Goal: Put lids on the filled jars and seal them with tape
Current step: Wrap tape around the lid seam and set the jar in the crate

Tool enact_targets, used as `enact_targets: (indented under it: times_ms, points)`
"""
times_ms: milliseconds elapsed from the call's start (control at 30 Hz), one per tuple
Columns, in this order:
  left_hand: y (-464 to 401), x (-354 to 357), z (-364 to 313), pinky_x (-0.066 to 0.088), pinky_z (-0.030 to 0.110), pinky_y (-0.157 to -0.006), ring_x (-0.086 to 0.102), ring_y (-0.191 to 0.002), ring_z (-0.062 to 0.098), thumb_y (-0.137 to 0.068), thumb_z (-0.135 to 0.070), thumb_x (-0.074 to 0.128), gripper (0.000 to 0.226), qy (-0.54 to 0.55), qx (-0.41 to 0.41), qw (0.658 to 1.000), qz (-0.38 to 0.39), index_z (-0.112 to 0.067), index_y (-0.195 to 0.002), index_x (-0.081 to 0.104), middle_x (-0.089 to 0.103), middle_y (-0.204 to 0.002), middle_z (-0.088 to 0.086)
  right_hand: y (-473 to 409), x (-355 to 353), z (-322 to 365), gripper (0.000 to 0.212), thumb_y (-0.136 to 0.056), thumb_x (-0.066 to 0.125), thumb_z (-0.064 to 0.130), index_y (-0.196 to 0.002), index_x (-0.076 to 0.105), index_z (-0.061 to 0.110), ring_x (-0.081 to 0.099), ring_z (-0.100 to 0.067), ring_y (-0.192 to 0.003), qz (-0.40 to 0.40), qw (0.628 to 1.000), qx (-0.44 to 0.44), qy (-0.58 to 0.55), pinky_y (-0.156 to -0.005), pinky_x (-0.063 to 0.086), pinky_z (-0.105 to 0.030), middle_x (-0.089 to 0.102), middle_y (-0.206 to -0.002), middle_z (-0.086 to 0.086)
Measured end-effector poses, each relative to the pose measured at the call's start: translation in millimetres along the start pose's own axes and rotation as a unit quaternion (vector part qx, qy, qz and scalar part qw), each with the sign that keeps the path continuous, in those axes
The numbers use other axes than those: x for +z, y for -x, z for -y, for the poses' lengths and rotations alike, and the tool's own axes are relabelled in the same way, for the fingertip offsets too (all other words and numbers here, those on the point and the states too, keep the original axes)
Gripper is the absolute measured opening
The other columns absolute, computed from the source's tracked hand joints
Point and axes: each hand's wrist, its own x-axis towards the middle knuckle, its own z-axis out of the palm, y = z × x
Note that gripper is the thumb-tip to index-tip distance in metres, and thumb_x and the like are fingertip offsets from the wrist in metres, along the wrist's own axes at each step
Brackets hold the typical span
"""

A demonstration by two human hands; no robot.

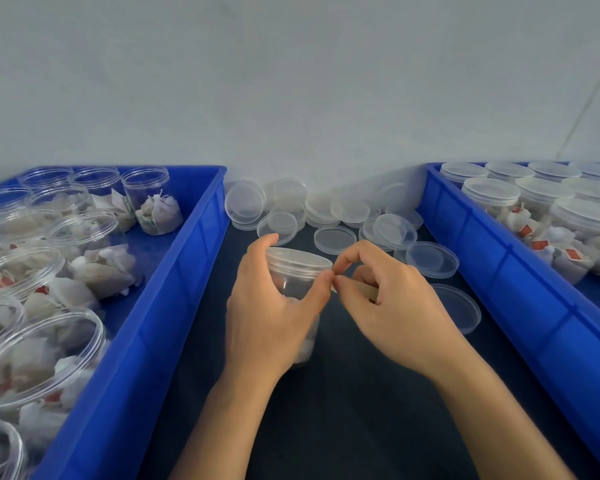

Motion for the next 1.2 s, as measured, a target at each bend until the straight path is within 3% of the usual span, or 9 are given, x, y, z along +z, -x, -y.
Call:
enact_targets:
  times_ms: [200, 367, 500, 600, 700, 900, 1033, 1200]
  points:
    - [3, 0, -5, 0.056, 0.036, -0.098, 0.057, -0.123, 0.003, -0.075, -0.071, 0.074, 0.086, -0.018, 0.012, 0.999, -0.023, -0.037, -0.148, 0.044, 0.056, -0.139, -0.019, -1, 3, 2, 0.028, -0.093, 0.056, 0.057, -0.115, 0.054, 0.039, 0.063, -0.008, -0.065, -0.032, 0.997, 0.059, 0.044, -0.067, 0.055, -0.037, 0.066, -0.068, 0.014]
    - [3, -1, -4, 0.056, 0.032, -0.094, 0.057, -0.119, 0.003, -0.077, -0.068, 0.077, 0.085, -0.032, 0.019, 0.999, -0.023, -0.036, -0.149, 0.044, 0.056, -0.138, -0.018, -2, 3, 7, 0.037, -0.096, 0.05, 0.065, -0.106, 0.06, 0.03, 0.066, -0.014, -0.078, -0.01, 0.989, 0.109, 0.096, -0.076, 0.057, -0.043, 0.068, -0.078, 0.01]
    - [3, -1, -4, 0.054, 0.027, -0.09, 0.057, -0.117, 0.002, -0.073, -0.076, 0.067, 0.088, -0.038, 0.025, 0.999, -0.02, -0.037, -0.148, 0.043, 0.056, -0.137, -0.018, -1, 6, 10, 0.045, -0.096, 0.048, 0.065, -0.086, 0.059, 0.022, 0.064, -0.023, -0.077, 0.013, 0.985, 0.149, 0.087, -0.068, 0.053, -0.042, 0.067, -0.078, 0.004]
    - [3, -1, -4, 0.053, 0.027, -0.091, 0.057, -0.118, 0.003, -0.073, -0.076, 0.067, 0.089, -0.04, 0.028, 0.999, -0.018, -0.037, -0.149, 0.042, 0.056, -0.138, -0.018, -2, 8, 9, 0.052, -0.098, 0.047, 0.059, -0.074, 0.052, 0.014, 0.056, -0.023, -0.067, 0.028, 0.984, 0.164, 0.066, -0.057, 0.039, -0.037, 0.058, -0.068, 0.002]
    - [2, -1, -3, 0.054, 0.028, -0.092, 0.057, -0.118, 0.001, -0.074, -0.075, 0.067, 0.087, -0.038, 0.032, 0.999, -0.019, -0.038, -0.149, 0.043, 0.056, -0.138, -0.018, -3, 6, 8, 0.06, -0.098, 0.043, 0.063, -0.067, 0.041, 0.012, 0.044, -0.02, -0.059, 0.053, 0.984, 0.164, 0.05, -0.056, 0.035, -0.036, 0.047, -0.058, 0.001]
    - [-1, -2, 1, 0.051, 0.026, -0.097, 0.056, -0.124, 0.0, -0.074, -0.076, 0.068, 0.088, -0.016, 0.021, 0.999, -0.025, -0.038, -0.15, 0.043, 0.056, -0.142, -0.019, -3, 3, 9, 0.058, -0.099, 0.048, 0.061, -0.073, 0.047, 0.009, 0.038, -0.015, -0.055, 0.019, 0.994, 0.105, 0.023, -0.056, 0.035, -0.035, 0.044, -0.055, 0.005]
    - [-2, -3, 1, 0.049, 0.019, -0.094, 0.056, -0.126, 0.001, -0.075, -0.076, 0.07, 0.088, -0.01, 0.024, 0.999, -0.02, -0.039, -0.15, 0.043, 0.056, -0.142, -0.02, -1, 4, 12, 0.052, -0.096, 0.052, 0.057, -0.071, 0.051, 0.012, 0.043, -0.02, -0.055, -0.016, 0.997, 0.068, 0.033, -0.054, 0.035, -0.033, 0.049, -0.057, 0.0]
    - [0, -2, 0, 0.052, 0.022, -0.093, 0.057, -0.121, 0.0, -0.076, -0.074, 0.071, 0.086, -0.023, 0.03, 0.999, -0.025, -0.038, -0.149, 0.044, 0.057, -0.139, -0.019, -2, 9, 12, 0.048, -0.091, 0.064, 0.049, -0.064, 0.05, 0.012, 0.051, -0.027, -0.058, -0.075, 0.994, 0.074, 0.036, -0.052, 0.038, -0.034, 0.053, -0.056, -0.003]
